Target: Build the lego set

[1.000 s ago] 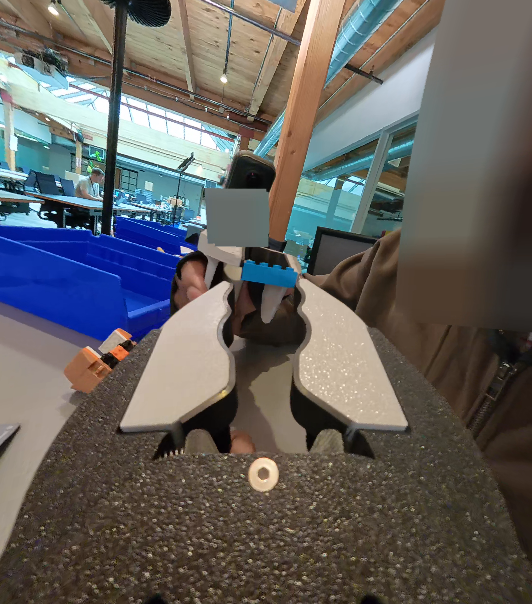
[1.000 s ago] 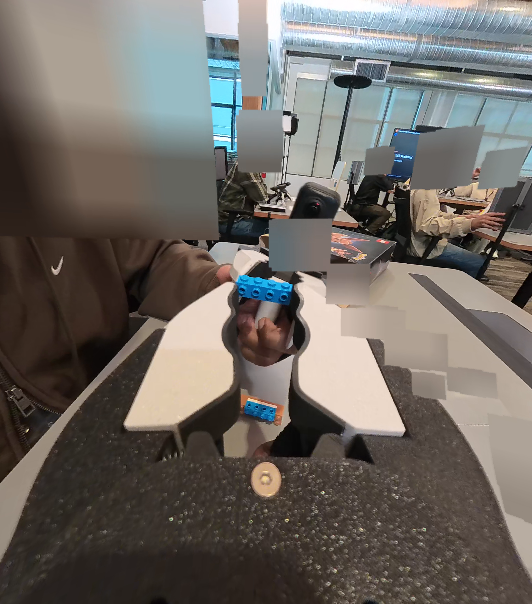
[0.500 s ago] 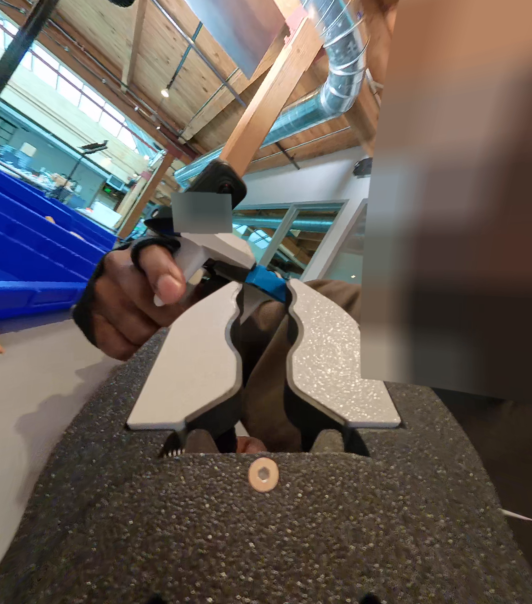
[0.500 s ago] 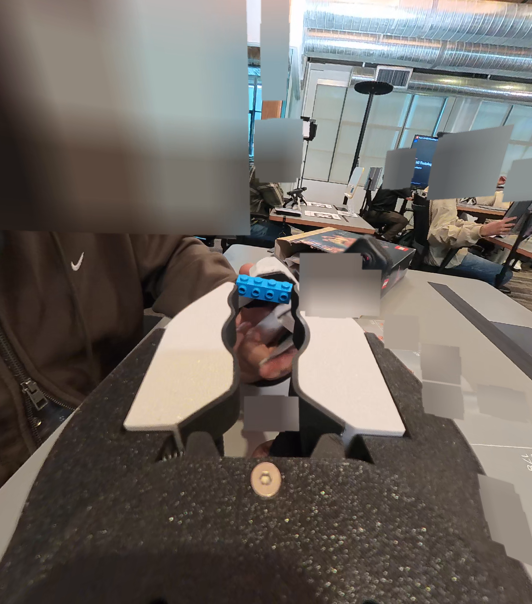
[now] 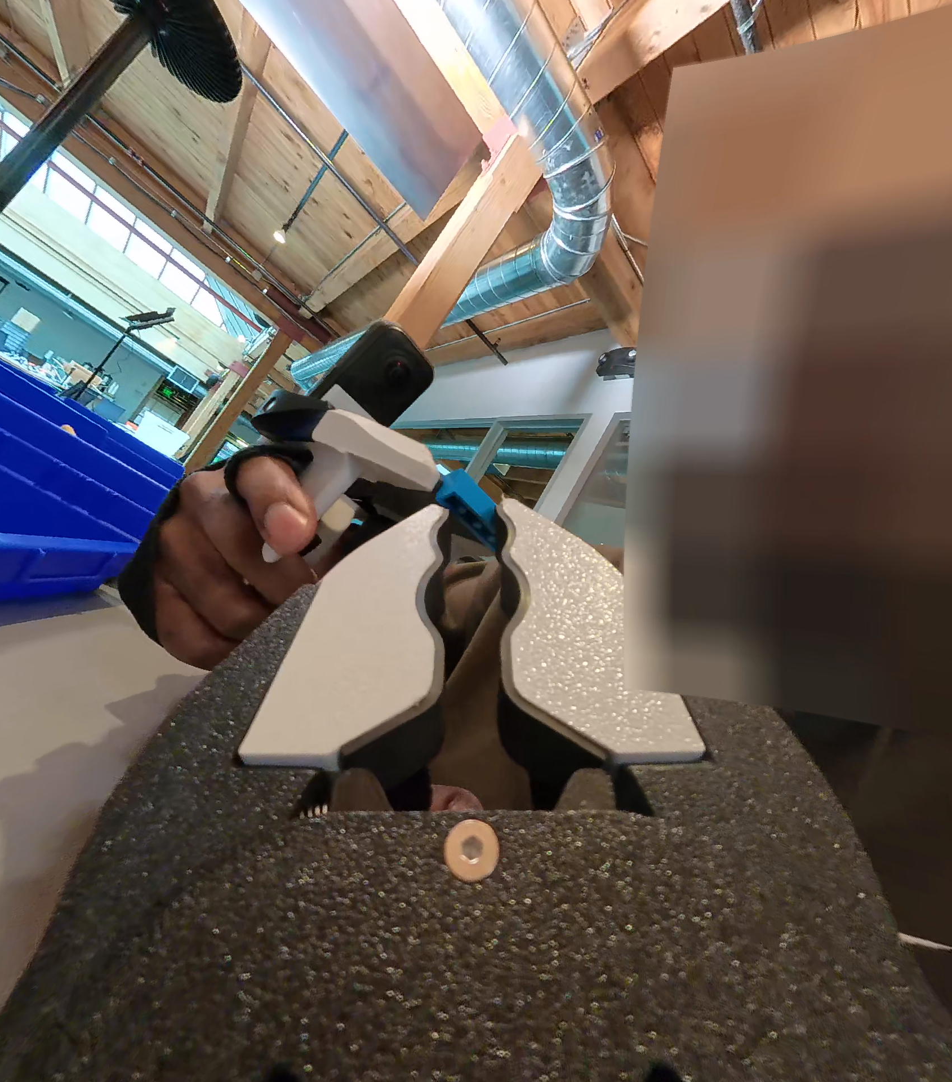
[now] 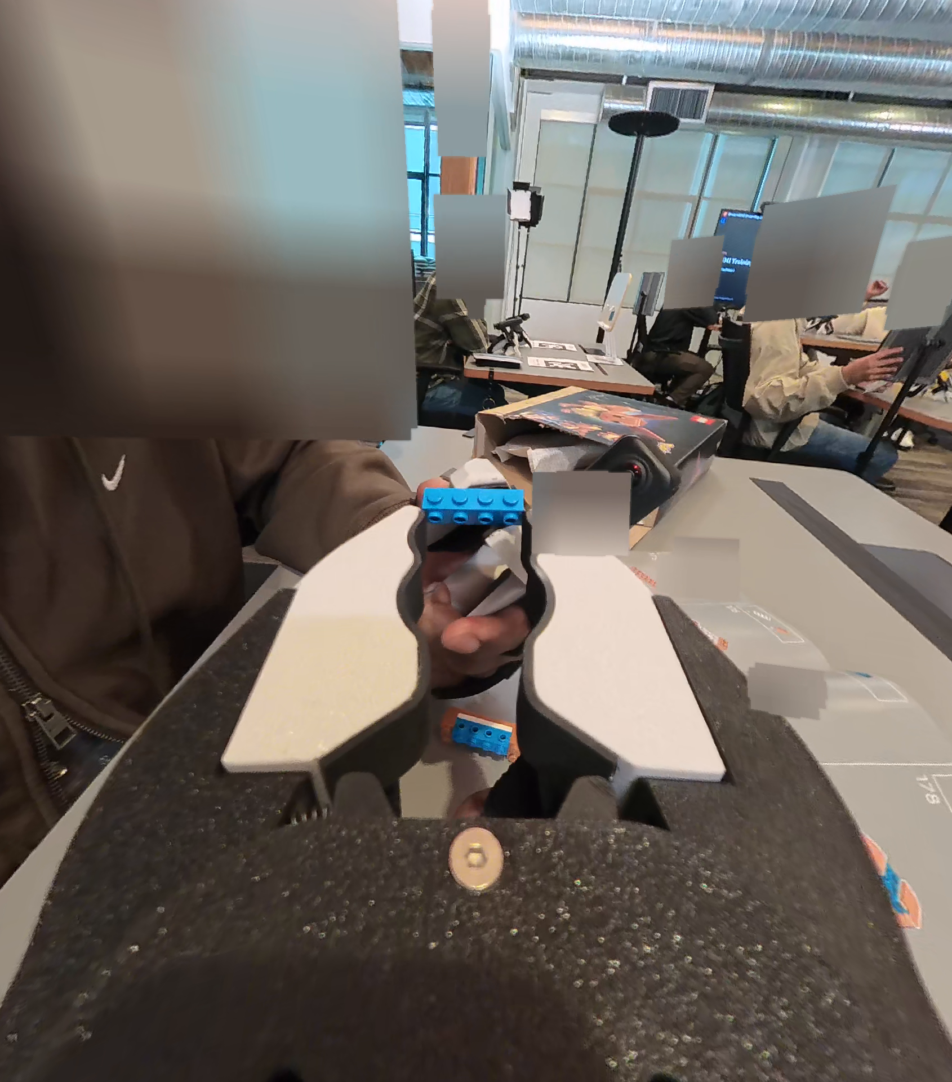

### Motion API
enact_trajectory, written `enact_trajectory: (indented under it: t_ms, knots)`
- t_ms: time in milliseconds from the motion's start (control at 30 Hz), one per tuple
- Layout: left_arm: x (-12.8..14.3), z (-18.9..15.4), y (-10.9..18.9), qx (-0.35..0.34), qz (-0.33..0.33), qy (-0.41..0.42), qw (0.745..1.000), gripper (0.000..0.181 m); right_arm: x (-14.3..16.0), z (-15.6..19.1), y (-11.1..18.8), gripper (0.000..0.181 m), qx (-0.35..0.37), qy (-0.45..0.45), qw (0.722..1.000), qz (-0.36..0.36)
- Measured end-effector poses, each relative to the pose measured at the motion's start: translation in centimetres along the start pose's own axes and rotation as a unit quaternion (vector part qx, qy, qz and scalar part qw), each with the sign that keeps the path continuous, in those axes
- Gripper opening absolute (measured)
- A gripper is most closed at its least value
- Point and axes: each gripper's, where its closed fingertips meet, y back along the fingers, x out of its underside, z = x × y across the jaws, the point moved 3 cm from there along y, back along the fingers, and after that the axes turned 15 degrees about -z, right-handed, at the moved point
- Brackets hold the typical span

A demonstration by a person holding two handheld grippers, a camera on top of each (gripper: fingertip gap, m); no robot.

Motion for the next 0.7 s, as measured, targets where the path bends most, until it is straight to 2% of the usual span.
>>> enact_trajectory:
  t_ms: [700]
  knots:
    - [0.09,0.52,0.11,-0.015,-0.017,0.003,1.000,0.008,0.29,-0.20,-0.03,0.032,0.014,0.010,1.000,0.009]
